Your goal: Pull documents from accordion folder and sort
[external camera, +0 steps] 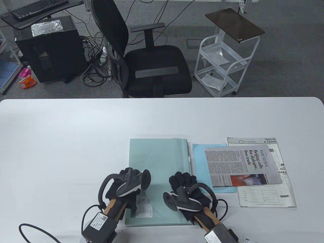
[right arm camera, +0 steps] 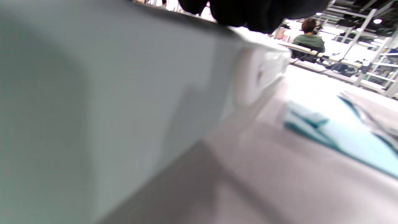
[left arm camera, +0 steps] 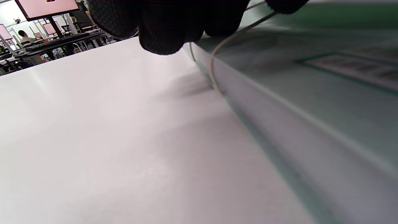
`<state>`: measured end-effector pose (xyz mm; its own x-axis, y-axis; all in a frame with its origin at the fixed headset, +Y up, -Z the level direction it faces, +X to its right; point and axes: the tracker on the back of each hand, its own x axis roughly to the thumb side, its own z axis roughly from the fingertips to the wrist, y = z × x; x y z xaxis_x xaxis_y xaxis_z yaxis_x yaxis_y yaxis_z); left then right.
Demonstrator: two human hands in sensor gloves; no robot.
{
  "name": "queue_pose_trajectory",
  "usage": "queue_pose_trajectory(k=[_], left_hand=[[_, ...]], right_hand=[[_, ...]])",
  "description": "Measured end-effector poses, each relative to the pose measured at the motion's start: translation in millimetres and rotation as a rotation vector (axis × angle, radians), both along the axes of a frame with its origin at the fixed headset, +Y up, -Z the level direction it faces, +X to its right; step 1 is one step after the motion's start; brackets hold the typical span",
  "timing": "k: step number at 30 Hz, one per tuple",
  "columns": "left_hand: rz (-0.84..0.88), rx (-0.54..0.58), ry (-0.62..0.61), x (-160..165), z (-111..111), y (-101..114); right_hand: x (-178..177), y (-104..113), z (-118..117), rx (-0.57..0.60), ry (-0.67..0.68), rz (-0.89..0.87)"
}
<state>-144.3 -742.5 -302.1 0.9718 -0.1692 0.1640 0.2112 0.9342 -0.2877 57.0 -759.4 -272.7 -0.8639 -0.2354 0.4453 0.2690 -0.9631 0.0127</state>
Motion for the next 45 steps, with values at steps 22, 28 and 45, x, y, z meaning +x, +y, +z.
queue_pose_trajectory(k=[22, 28, 45], left_hand=[[0.065, 0.401, -0.065, -81, 29, 24], [0.030, 0.351, -0.015, -99, 27, 12], [-0.005, 0.243, 0.072, -120, 23, 1]], right_hand=[[87, 75, -15, 0.302, -0.271, -0.250], [91, 61, -15, 0.269, -0.283, -0.225], [103, 36, -17, 0.184, -0.339, -0.187]])
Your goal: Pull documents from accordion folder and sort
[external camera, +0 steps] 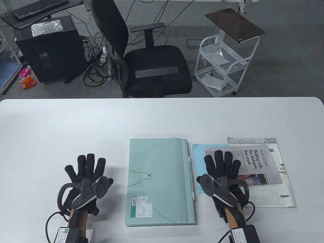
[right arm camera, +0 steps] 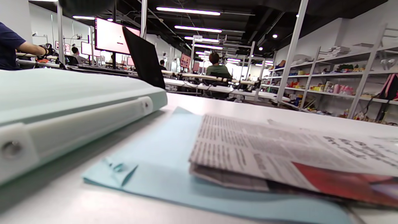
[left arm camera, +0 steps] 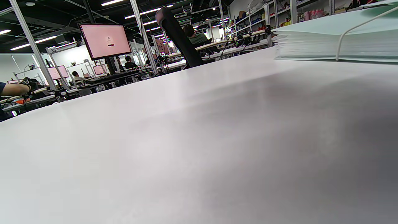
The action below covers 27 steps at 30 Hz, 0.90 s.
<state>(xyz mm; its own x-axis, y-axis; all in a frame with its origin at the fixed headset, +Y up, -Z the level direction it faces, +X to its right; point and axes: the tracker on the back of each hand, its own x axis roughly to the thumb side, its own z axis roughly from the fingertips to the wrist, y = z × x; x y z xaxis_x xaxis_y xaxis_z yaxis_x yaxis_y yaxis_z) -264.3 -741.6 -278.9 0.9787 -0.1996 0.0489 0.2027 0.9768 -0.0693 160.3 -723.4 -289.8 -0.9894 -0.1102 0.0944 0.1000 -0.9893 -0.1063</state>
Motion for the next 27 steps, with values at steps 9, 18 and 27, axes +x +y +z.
queue_pose_trajectory(k=[9, 18, 27], left_hand=[[-0.007, 0.004, -0.001, -0.2, -0.6, -0.2], [-0.002, 0.013, -0.003, -0.8, -1.4, -1.3], [-0.004, 0.015, -0.001, -1.1, -1.1, -1.6]], right_hand=[[-2.7, -1.0, -0.5, -0.002, 0.014, 0.002], [-4.5, -0.9, 0.2, -0.014, 0.017, 0.004], [-6.3, -1.6, 0.5, -0.026, 0.021, 0.012]])
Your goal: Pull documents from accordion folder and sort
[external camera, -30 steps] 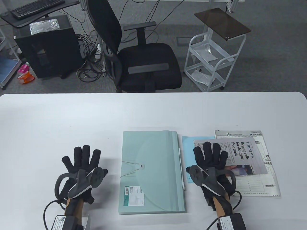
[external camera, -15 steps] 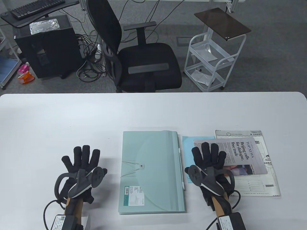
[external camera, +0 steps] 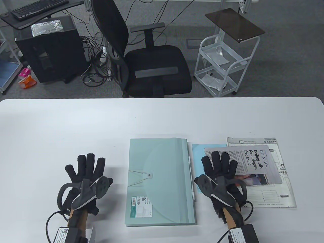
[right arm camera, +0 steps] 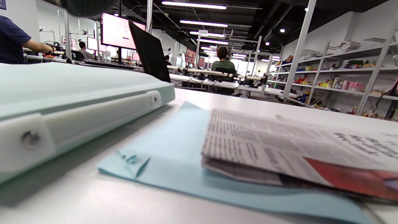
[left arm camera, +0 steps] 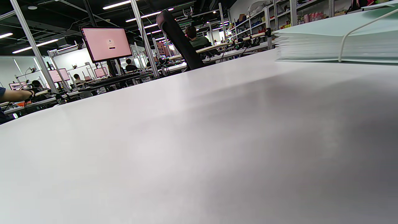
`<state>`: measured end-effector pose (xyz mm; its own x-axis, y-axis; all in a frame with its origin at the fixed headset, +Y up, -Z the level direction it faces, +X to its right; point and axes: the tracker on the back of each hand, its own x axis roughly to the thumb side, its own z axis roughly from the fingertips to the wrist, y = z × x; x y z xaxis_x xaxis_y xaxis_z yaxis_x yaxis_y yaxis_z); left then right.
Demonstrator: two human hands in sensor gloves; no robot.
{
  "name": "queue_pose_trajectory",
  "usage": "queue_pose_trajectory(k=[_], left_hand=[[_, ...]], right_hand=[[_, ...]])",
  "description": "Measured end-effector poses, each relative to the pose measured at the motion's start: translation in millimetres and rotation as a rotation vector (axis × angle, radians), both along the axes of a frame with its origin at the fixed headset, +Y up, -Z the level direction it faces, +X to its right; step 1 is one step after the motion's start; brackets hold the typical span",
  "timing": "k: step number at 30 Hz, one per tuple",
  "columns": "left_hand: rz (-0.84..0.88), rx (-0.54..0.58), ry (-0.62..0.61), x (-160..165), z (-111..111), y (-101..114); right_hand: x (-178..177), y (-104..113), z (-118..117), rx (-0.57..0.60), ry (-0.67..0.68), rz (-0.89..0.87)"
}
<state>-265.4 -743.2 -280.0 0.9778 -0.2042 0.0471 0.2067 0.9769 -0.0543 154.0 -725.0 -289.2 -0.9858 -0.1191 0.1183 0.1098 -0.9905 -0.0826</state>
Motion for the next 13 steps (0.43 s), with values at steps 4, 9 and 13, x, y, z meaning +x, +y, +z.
queue_pose_trajectory(k=[4, 9, 13], left_hand=[[0.001, 0.001, 0.001, -0.2, 0.3, 0.0], [-0.005, 0.002, -0.003, 0.3, 0.6, -0.3], [-0.005, 0.001, -0.003, 0.2, 0.6, -0.7]], right_hand=[[-0.6, 0.1, 0.3, -0.006, 0.001, 0.001], [-1.3, -0.1, 0.3, -0.006, 0.004, 0.007], [-1.6, -0.1, 0.4, -0.010, 0.003, 0.013]])
